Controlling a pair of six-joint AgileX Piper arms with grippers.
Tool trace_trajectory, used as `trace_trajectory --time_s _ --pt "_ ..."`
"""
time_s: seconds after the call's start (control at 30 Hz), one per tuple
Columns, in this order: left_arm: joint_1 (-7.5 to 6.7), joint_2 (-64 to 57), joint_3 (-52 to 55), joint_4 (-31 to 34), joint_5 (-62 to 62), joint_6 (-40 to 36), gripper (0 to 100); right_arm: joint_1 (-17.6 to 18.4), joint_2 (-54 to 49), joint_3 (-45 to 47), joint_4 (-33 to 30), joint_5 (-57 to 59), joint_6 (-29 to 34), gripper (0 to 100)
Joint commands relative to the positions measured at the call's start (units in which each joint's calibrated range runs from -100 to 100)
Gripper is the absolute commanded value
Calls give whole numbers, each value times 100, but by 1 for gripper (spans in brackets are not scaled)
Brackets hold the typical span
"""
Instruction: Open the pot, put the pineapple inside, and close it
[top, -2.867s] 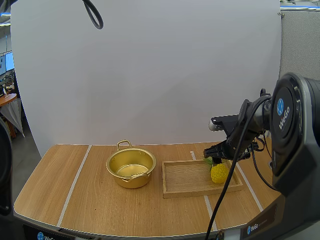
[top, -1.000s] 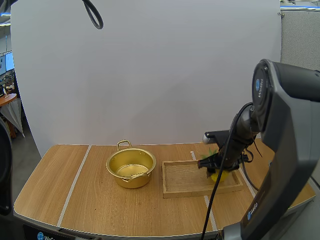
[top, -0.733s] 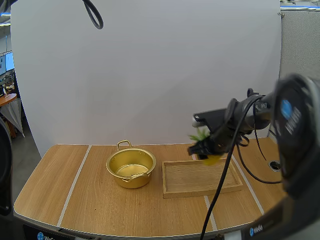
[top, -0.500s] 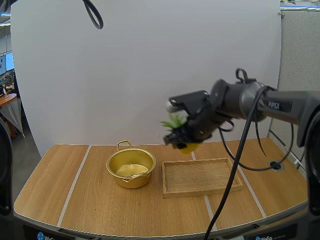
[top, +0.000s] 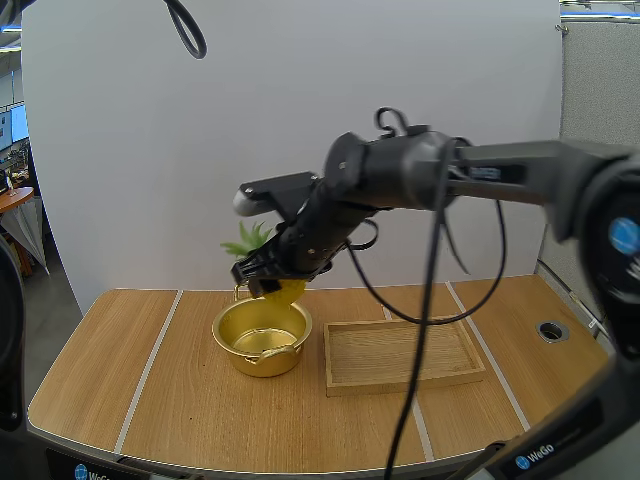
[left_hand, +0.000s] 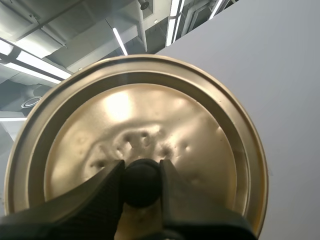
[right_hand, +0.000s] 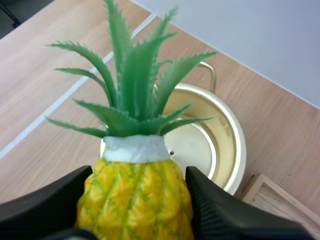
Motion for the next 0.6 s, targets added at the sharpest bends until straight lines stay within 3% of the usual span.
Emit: trace_trajectory --time_s 0.0,0.57 --pt "-15 20 -47 51 -244 -55 0 12 379 -217 -13 -33 27 0" --pt "-15 20 -47 51 -244 -55 0 12 1963 -596 -232 -782 38 0"
